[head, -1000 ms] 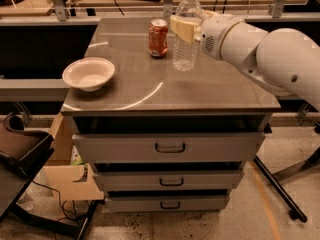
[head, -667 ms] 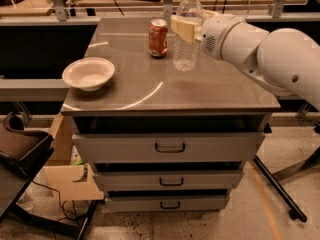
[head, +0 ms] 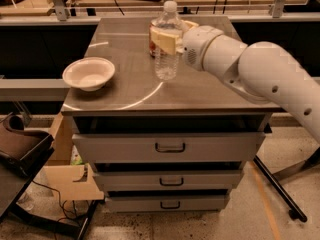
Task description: Move water bottle near paper bowl
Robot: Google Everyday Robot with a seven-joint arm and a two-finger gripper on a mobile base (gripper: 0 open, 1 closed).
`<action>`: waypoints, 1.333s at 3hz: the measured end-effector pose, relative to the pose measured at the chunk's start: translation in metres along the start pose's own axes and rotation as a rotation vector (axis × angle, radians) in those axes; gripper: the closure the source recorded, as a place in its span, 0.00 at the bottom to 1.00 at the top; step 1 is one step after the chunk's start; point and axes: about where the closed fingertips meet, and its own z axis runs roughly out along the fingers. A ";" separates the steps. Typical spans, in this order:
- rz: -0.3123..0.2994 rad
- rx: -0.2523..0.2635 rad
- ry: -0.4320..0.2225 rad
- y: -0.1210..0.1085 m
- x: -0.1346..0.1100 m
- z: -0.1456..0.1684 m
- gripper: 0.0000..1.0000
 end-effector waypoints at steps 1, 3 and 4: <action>0.024 -0.080 0.006 0.027 0.011 0.014 1.00; 0.012 -0.196 0.035 0.065 0.023 0.034 1.00; -0.005 -0.225 0.025 0.079 0.028 0.041 1.00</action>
Offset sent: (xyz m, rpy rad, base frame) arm -0.0195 0.0768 -0.0315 -0.0025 0.0652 0.2295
